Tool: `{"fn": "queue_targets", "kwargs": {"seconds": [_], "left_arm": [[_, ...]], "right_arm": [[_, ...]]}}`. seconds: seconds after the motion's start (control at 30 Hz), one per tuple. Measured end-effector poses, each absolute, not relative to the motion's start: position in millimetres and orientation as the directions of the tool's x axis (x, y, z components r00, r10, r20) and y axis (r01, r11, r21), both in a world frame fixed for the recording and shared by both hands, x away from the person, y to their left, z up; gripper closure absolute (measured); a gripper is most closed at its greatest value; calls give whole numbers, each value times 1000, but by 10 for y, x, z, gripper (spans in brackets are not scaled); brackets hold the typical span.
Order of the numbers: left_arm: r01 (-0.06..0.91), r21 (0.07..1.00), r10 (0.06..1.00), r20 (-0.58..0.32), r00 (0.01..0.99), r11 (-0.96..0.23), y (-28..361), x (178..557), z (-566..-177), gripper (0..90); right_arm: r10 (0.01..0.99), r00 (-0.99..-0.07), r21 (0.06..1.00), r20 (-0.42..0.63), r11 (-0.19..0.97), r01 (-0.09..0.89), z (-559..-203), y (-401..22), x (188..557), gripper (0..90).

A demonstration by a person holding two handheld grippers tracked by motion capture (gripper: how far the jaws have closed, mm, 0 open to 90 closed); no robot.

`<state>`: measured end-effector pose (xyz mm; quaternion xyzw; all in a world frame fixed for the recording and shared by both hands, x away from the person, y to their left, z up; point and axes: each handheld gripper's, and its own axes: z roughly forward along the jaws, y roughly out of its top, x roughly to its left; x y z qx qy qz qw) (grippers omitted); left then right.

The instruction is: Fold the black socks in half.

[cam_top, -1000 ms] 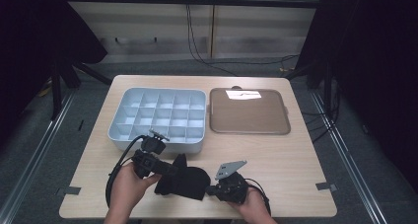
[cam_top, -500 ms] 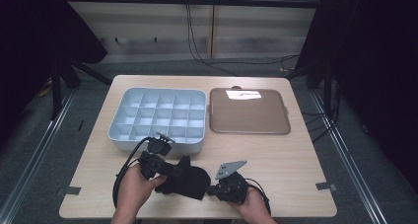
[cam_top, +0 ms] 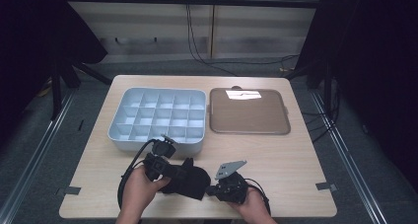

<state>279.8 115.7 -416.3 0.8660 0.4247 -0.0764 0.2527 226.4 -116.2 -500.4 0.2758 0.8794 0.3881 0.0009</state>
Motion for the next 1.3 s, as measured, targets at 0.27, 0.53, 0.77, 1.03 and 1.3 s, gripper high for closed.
{"fn": "queue_targets", "kwargs": {"seconds": [0.27, 0.53, 0.77, 1.03, 1.3], "left_arm": [[776, 371, 692, -359, 627, -510, 1121, 2791, -4222, 748], [777, 368, 692, -360, 626, -511, 1103, 2786, -4247, 747], [777, 360, 690, -362, 627, -517, 1076, 2790, -4297, 745], [771, 352, 684, -359, 635, -531, 1019, 2774, -4345, 742], [763, 344, 677, -354, 645, -547, 924, 2744, -4393, 739]], "right_arm": [[484, -848, 681, 217, 547, 486, -5003, -1164, 2263, 882], [484, -847, 680, 219, 546, 488, -5002, -1163, 2263, 878], [484, -847, 680, 220, 546, 489, -5002, -1162, 2266, 877], [485, -847, 680, 218, 547, 488, -5001, -1163, 2266, 877], [481, -850, 682, 215, 549, 483, -5005, -1162, 2269, 877]]}}
